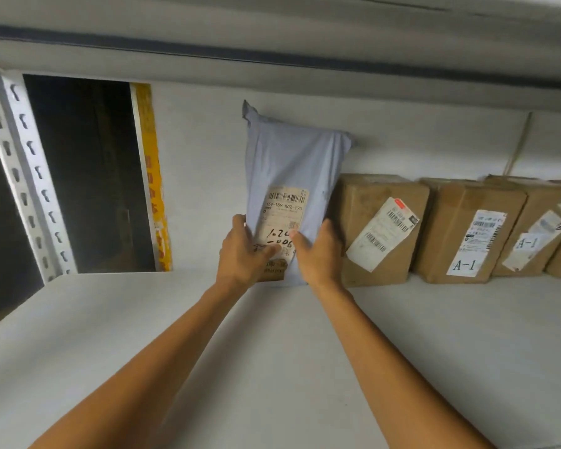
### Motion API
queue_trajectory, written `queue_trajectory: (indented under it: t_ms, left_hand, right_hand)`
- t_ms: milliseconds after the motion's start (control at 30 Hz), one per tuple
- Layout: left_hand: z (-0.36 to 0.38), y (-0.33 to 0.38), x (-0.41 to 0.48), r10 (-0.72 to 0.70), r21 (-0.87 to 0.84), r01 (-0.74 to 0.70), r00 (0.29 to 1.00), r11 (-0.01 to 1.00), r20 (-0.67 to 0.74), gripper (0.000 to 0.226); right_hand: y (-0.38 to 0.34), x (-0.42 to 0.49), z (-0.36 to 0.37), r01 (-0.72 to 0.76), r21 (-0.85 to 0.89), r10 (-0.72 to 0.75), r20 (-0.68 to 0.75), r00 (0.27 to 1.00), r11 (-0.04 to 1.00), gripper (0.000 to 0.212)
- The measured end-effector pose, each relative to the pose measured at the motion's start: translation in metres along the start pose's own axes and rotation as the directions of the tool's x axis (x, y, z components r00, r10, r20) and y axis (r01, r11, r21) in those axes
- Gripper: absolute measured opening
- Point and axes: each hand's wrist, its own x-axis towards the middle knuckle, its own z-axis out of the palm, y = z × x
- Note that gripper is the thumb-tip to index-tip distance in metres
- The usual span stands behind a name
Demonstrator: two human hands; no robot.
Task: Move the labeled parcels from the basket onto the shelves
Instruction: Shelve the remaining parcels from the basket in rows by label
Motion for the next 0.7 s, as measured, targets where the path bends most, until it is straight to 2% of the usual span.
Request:
queue_trajectory:
  t_ms: [200, 367, 533, 700]
  left_hand:
    - [0.001, -0.013, 0.004, 0.003, -0.040, -0.001, 1.000, 0.999, 0.031, 0.051]
    - [-0.015, -0.007, -0.006, -0.047, -0.134, 0.066, 0.989, 0.989, 0.139, 0.055]
    - [-0.037, 0.006, -0.037, -0.072, -0.155, 0.104, 0.976, 0.982, 0.204, 0.068]
    - [-0.038, 0.043, -0.077, -0.076, -0.100, 0.097, 0.978, 0.990, 0.193, 0.060]
  right_hand:
    - [0.003, -0.008, 0.006, -0.022, 0.018, 0.022, -0.026, 0.999, 1.000, 0.034]
    - [-0.001, -0.001, -0.021, -0.235, 0.076, 0.215, 0.208, 0.954, 0.969, 0.035]
    - [-0.009, -0.014, -0.055, -0.160, 0.087, 0.129, 0.284, 0.950, 0.983, 0.038]
    - [-0.014, -0.040, -0.099, -0.122, -0.011, 0.115, 0.414, 0.903, 0.993, 0.052]
